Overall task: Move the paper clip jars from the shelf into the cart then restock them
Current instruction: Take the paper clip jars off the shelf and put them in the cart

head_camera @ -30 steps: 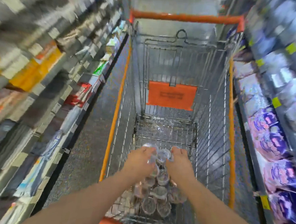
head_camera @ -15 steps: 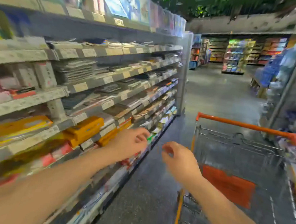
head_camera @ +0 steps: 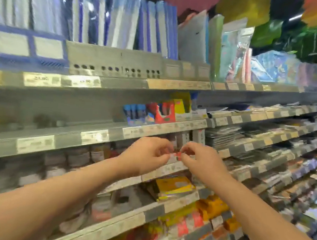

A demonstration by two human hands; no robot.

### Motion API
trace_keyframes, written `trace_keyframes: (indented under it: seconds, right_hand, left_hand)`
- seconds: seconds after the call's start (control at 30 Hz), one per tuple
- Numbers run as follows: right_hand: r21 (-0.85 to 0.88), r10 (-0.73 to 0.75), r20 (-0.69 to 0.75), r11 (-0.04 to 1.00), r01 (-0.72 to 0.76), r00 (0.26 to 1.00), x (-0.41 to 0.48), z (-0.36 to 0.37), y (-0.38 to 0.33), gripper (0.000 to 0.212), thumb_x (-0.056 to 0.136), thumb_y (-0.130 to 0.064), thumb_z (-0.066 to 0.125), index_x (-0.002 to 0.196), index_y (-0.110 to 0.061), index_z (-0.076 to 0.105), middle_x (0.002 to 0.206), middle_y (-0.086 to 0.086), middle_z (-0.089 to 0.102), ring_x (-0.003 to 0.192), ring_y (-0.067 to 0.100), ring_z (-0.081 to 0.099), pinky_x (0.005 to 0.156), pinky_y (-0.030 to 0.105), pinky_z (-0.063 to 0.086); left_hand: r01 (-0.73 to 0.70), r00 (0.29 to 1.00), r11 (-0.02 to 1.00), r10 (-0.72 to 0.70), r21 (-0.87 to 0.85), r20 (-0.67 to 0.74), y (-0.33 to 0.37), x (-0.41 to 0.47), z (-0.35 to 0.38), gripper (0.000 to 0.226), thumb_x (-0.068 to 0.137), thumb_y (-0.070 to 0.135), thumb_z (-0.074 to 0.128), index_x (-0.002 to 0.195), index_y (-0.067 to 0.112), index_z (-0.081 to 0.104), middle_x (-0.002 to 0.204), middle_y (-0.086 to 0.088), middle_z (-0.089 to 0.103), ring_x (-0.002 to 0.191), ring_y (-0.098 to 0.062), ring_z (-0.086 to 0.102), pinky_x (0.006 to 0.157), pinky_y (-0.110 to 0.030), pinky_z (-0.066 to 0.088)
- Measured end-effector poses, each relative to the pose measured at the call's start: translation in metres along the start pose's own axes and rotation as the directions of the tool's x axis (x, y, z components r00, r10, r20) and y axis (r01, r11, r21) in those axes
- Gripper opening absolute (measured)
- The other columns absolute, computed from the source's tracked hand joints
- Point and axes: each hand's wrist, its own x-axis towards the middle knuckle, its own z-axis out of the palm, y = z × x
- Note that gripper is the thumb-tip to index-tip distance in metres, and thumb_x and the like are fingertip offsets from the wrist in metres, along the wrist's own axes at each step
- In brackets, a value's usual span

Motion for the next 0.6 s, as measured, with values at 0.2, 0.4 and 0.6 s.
trace_keyframes:
  seconds: [0.2, 0.4, 0.6]
  right_hand:
    - [0.101, -0.248, 0.047, 0.965, 0.242, 0.968, 0.088, 0.066, -0.078, 0.015, 0.086, -0.024, 0.054, 0.096, -0.023, 0.064, 0.092, -0.005, 0.067, 0.091, 0.016, 0.060, 0.078, 0.031, 0.045]
    - [0.208, -0.508, 0.110, 0.852, 0.480, 0.854, 0.169, 0.112, -0.142, 0.016, 0.088, -0.023, 0.054, 0.100, -0.021, 0.065, 0.097, -0.004, 0.067, 0.094, 0.014, 0.059, 0.085, 0.030, 0.044]
    - [0.196, -0.636, 0.324, 0.770, 0.607, 0.701, 0.245, 0.151, -0.199, 0.009, 0.090, -0.028, 0.051, 0.093, -0.029, 0.059, 0.091, -0.010, 0.057, 0.087, 0.011, 0.051, 0.072, 0.024, 0.039]
  left_hand:
    - [0.187, 0.972, 0.975, -0.166, 0.119, -0.166, -0.094, -0.016, -0.059, 0.019, 0.086, 0.023, 0.056, 0.101, 0.020, 0.066, 0.093, 0.003, 0.068, 0.078, -0.012, 0.060, 0.077, -0.026, 0.046]
    - [0.378, 0.915, 0.887, -0.313, 0.265, -0.255, -0.171, -0.023, -0.118, 0.019, 0.088, 0.026, 0.055, 0.104, 0.027, 0.064, 0.089, 0.009, 0.066, 0.077, -0.006, 0.055, 0.070, -0.017, 0.038]
    - [0.617, 0.784, 0.719, -0.593, 0.318, -0.180, -0.245, -0.042, -0.175, 0.028, 0.088, 0.037, 0.056, 0.115, 0.032, 0.058, 0.098, 0.011, 0.063, 0.092, -0.008, 0.057, 0.081, -0.022, 0.043]
